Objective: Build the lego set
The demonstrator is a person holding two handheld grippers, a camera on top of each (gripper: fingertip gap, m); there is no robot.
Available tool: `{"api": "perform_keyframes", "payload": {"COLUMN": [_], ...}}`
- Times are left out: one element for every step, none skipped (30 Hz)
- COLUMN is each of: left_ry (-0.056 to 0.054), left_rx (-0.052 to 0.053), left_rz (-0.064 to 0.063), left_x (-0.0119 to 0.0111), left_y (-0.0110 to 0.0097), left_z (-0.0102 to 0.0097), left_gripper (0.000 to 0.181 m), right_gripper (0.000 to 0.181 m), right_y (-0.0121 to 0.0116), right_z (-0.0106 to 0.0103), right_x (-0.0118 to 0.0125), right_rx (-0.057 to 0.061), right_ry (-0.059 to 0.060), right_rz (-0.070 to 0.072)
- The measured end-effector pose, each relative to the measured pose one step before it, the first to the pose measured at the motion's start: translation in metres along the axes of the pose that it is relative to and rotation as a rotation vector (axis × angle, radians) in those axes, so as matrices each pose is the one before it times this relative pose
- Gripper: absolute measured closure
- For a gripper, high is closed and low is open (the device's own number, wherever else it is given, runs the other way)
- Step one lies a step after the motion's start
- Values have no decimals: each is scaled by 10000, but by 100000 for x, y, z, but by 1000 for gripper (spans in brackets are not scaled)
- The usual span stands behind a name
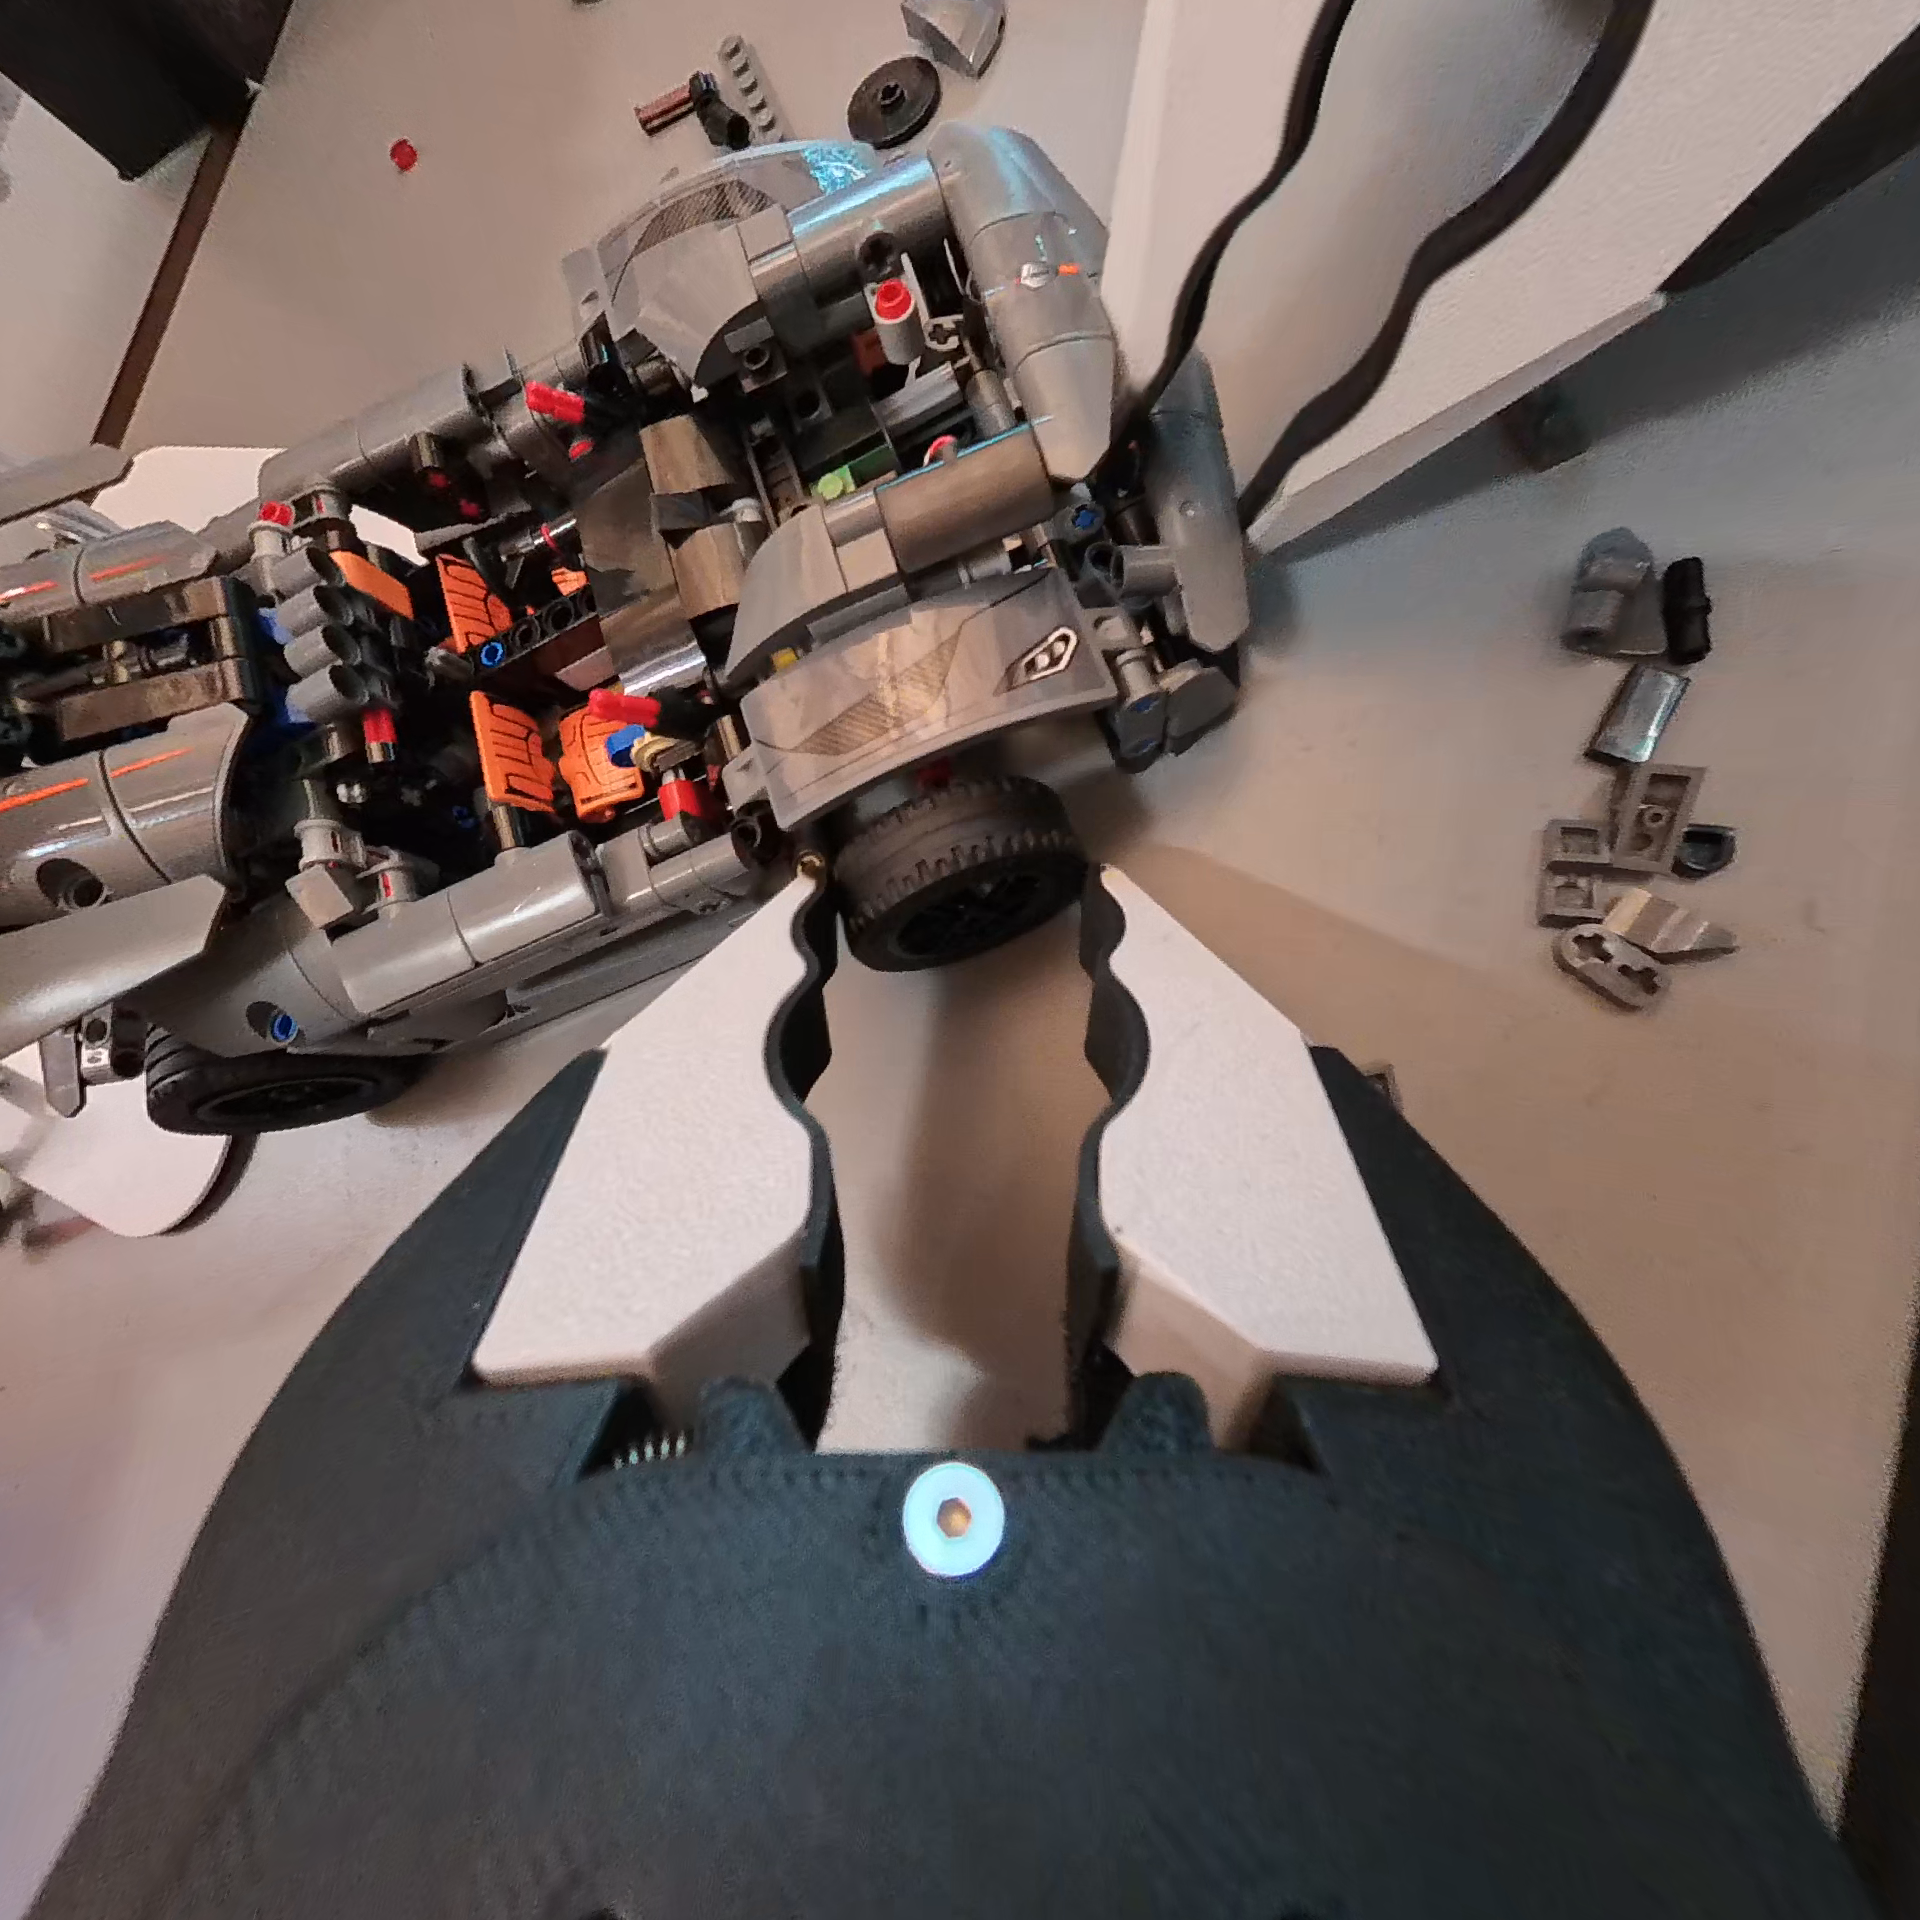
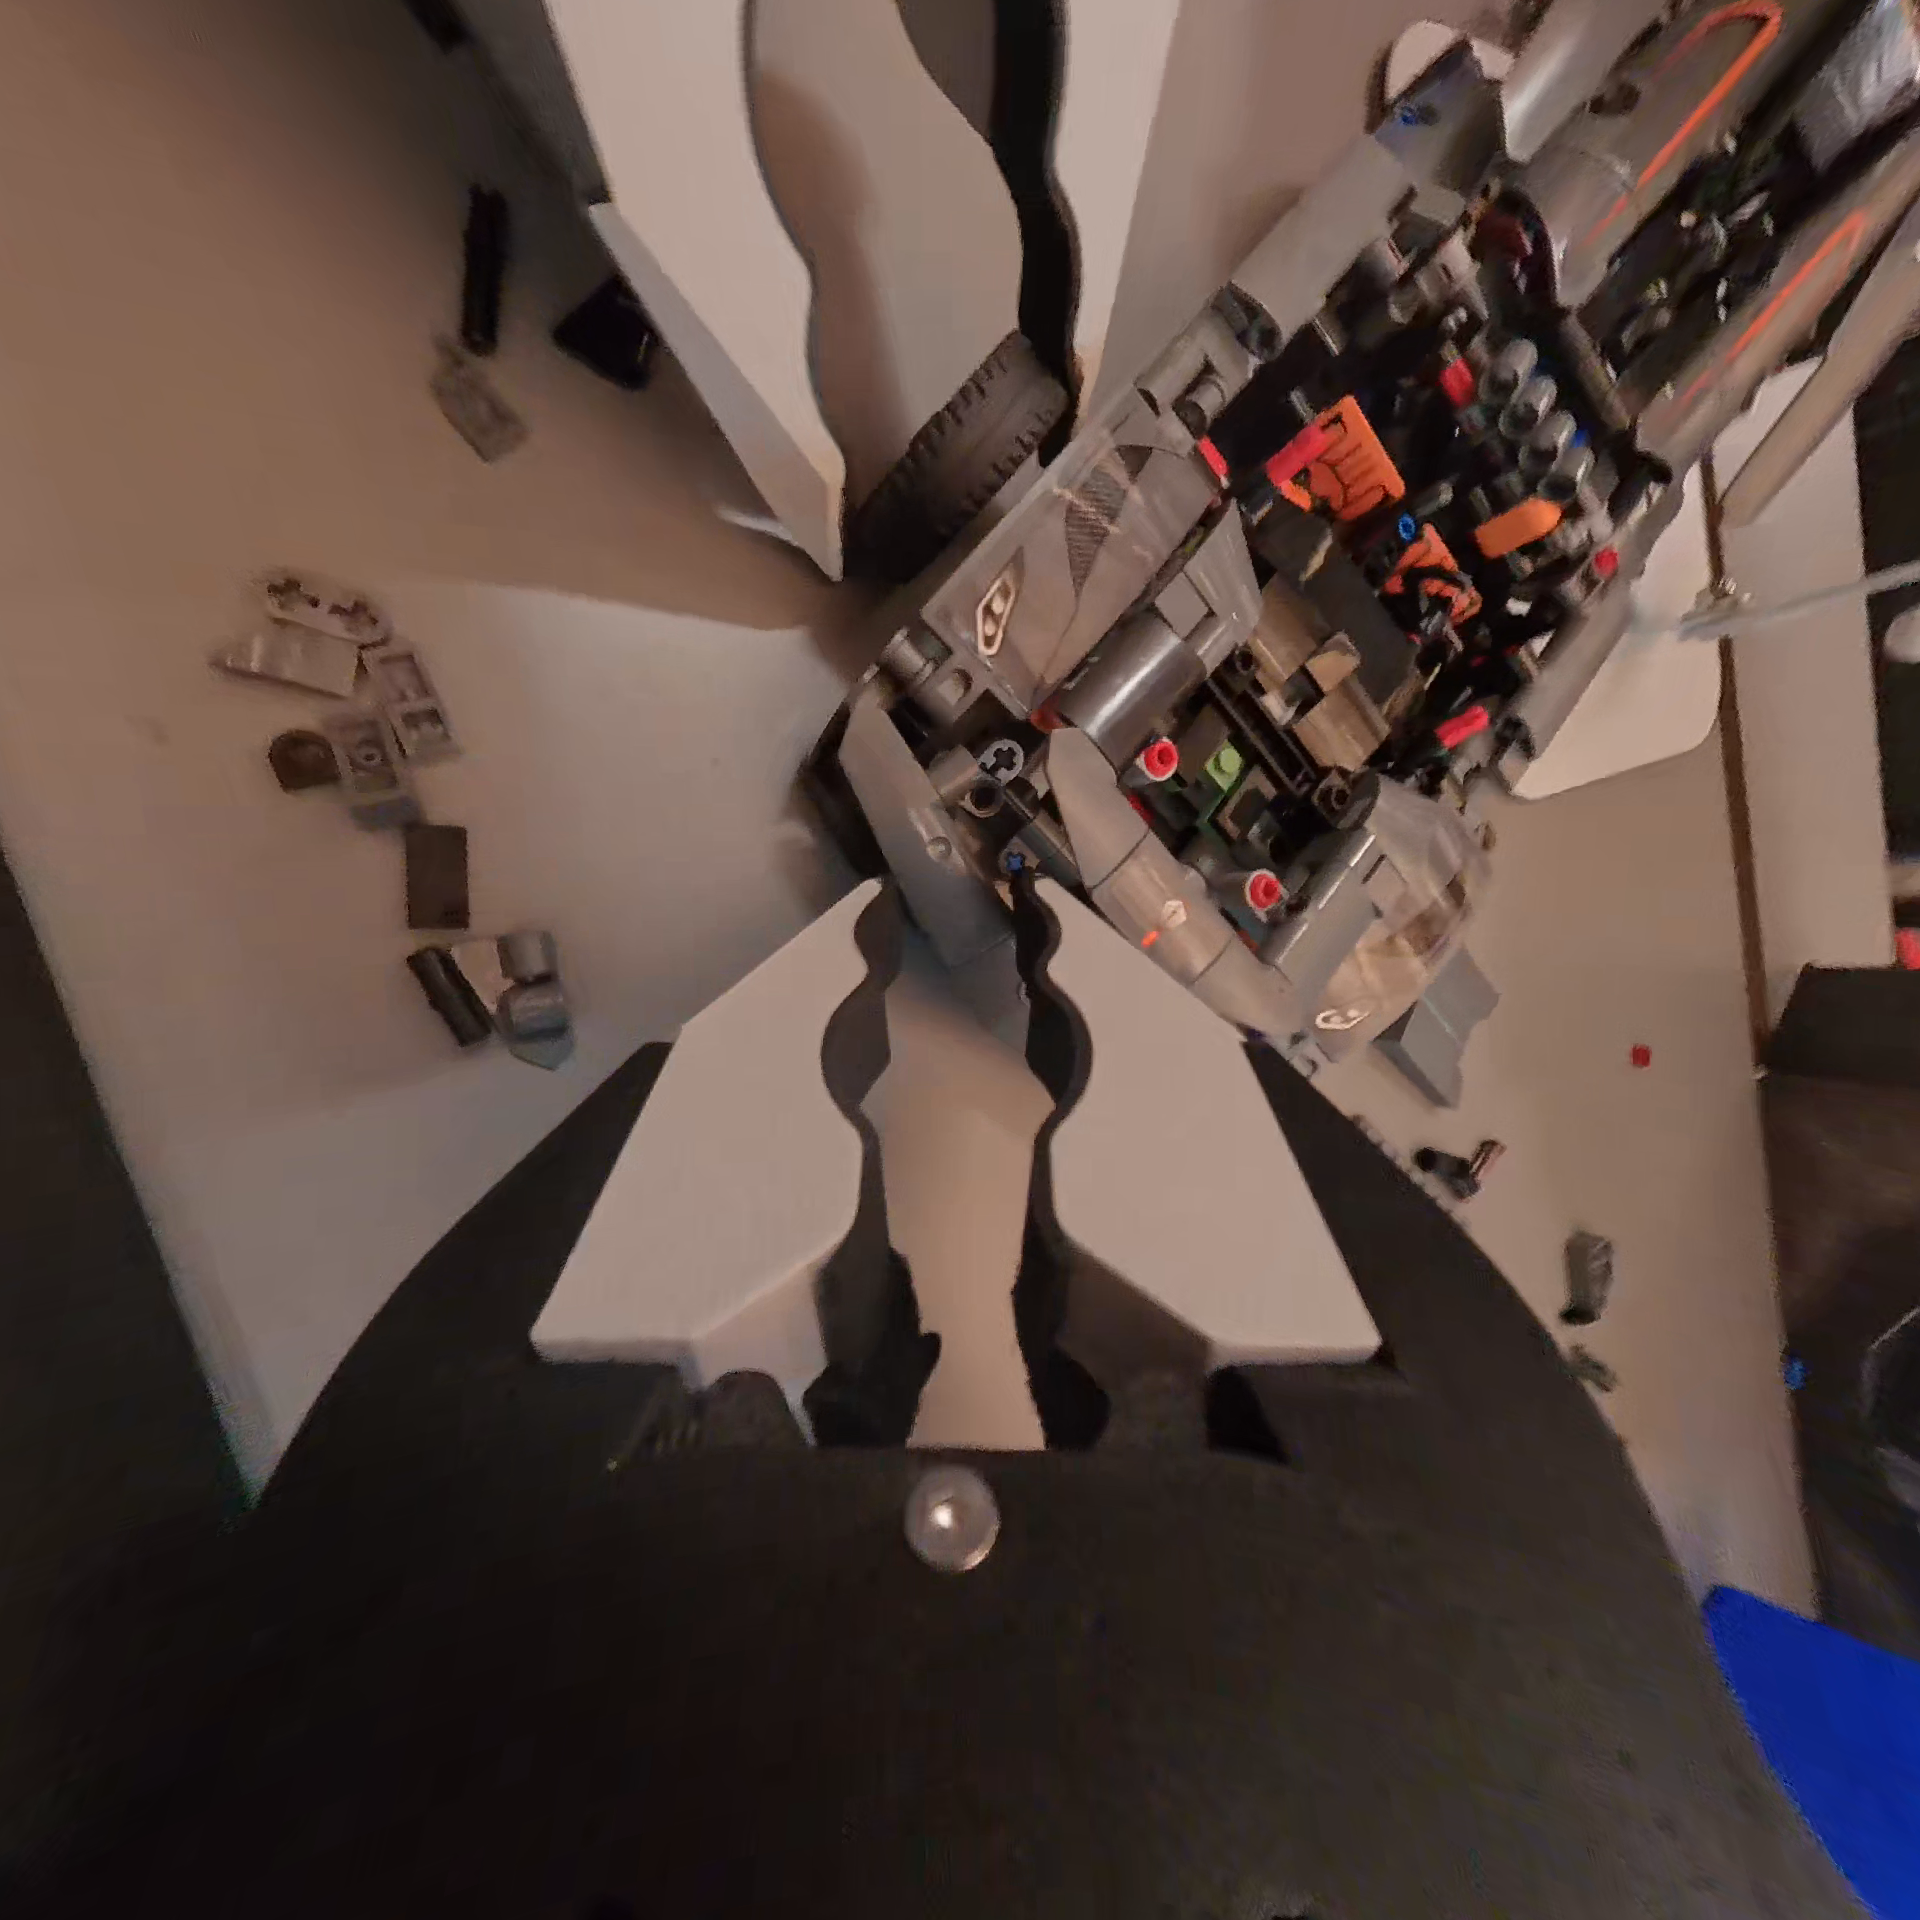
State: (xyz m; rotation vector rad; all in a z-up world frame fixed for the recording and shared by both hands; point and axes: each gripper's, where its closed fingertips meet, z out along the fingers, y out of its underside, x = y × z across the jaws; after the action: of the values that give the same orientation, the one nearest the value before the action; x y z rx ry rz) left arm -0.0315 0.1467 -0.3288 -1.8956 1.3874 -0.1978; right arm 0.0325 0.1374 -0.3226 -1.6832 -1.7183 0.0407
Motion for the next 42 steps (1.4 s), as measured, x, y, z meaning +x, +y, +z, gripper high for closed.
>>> {"api": "perform_keyframes", "payload": {"left_ry": [33, 22, 20, 25, 1, 25, 28, 3, 2, 26, -4, 3, 33, 52, 19, 27, 46, 11, -42, 8, 90, 13, -15, -2, 16, 21, 70, 54, -6, -35, -70, -132, -128, -103, -132, 7, 57, -1, -87, -146, -95, -23], "left_rx": [18, 15, 4, 13, 13, 8, 19, 24, 11, -7, -3, 9, 5, 2, 13, 15, 13, 9, -9, -5, 28, 28, 0, -9, 19, 23, -4, 5, 31, 13, 6, 56, -46, 24, 53, -17, -24, -67, -40, -49, -39, -49], "left_rz": [20, 12, -3, 25, 31, -7, 18, 56, -13, -46, 28, 33, -28, -20, 20, -24, -33, 61, 118, 49, 52, 61, 60, 53, 45, 5, -49, -30, 65, 58, 62, 128, 128, -20, -107, 0, 11, -6, 96, 157, 121, 60], "left_x": [-1, -6, -9, 10, -17, 6, 8, -3, -3, 19, -14, -10, 21, 24, -14, -12, 15, 5, -28, 25, 150, 50, -6, 9, 32, 0, 29, 26, -4, -25, -38, -91, -136, -162, -307, -98, 50, 17, -25, -102, -42, 5], "left_y": [3, 15, 22, 13, 30, 27, 27, 24, 14, -8, -4, -12, -2, -14, -7, -12, -17, -26, -13, -35, -102, -88, -65, -54, -65, -57, -36, -49, -66, -71, -114, -178, -32, -74, -101, -28, -18, 98, 50, 23, 2, 37], "left_z": [1, -11, -21, -17, -37, -29, -29, -37, -14, 5, 16, 2, 4, 10, 24, 15, 23, 21, 13, 16, 39, 49, 37, 36, 45, 51, 53, 58, 51, 45, 0, -54, -22, -3, -13, 37, 105, 164, 82, -7, -6, 22], "left_gripper": [137, 137, 137, 137, 137, 137, 137, 137, 137, 137, 137, 137, 137, 137, 137, 137, 137, 137, 137, 137, 137, 137, 137, 137, 137, 137, 137, 137, 137, 137, 137, 137, 137, 137, 137, 137, 137, 137, 137, 137, 137, 137], "right_gripper": [163, 165, 165, 165, 165, 166, 166, 166, 167, 167, 167, 167, 167, 167, 167, 167, 167, 167, 167, 167, 167, 167, 167, 167, 167, 167, 167, 167, 167, 167, 167, 167, 167, 167, 167, 167, 167, 167, 167, 167, 167, 167], "right_y": [-89, -93, -106, -107, -86, -80, -133, -102, -55, -171, -220, -84, 52, 88, 79, 50, -12, -72, -65, -73, -112, -167, -105, -20, -1, -16, 25, 51, 9, 14, 38, 23, -2, 18, 48, 51, 13, -14, 12, -9, -57, 8], "right_z": [-17, -41, -34, -26, -18, -48, -67, -47, -49, -131, -154, -115, -46, -5, 24, 5, -47, -74, -83, -84, -88, -126, -109, -64, -43, -25, 4, 15, 11, 25, 21, 11, -2, 8, 29, 43, 32, 31, 23, 12, -24, -10], "right_x": [-15, -5, 50, 66, 4, -9, 37, 2, 13, 102, 94, 44, 50, 56, 15, -3, 12, 75, 103, 72, 68, 60, 61, 61, 69, 42, -4, 7, 6, 10, 19, 5, 8, -28, -44, -44, -17, 1, 18, 21, 5, 26], "right_rx": [63, 75, 76, 80, 63, 66, 96, 69, 55, 151, 184, 71, -10, -4, 11, 14, 40, 53, 46, 36, 72, 103, 64, 20, 26, 40, 13, -13, -4, -4, -7, 16, 37, 14, -23, -25, -5, 7, -10, 15, 44, 9], "right_ry": [34, 34, 34, 8, -46, -16, 33, -20, -37, 13, -21, -72, -39, -5, -23, -26, -3, 30, 46, 22, -4, -16, -19, -3, 10, -9, -25, -3, 13, -2, -30, -39, -29, -19, -8, 7, 5, 7, 11, 2, -8, -6], "right_rz": [-356, -288, -154, 14, 64, -53, -88, 12, 45, 33, 94, 100, 8, -23, -1, -7, 9, 26, 5, 8, 42, 74, 50, 5, 12, 37, 22, -28, -40, -8, 14, 26, 27, 4, -18, -16, -7, -2, -7, 1, 25, 16]}}
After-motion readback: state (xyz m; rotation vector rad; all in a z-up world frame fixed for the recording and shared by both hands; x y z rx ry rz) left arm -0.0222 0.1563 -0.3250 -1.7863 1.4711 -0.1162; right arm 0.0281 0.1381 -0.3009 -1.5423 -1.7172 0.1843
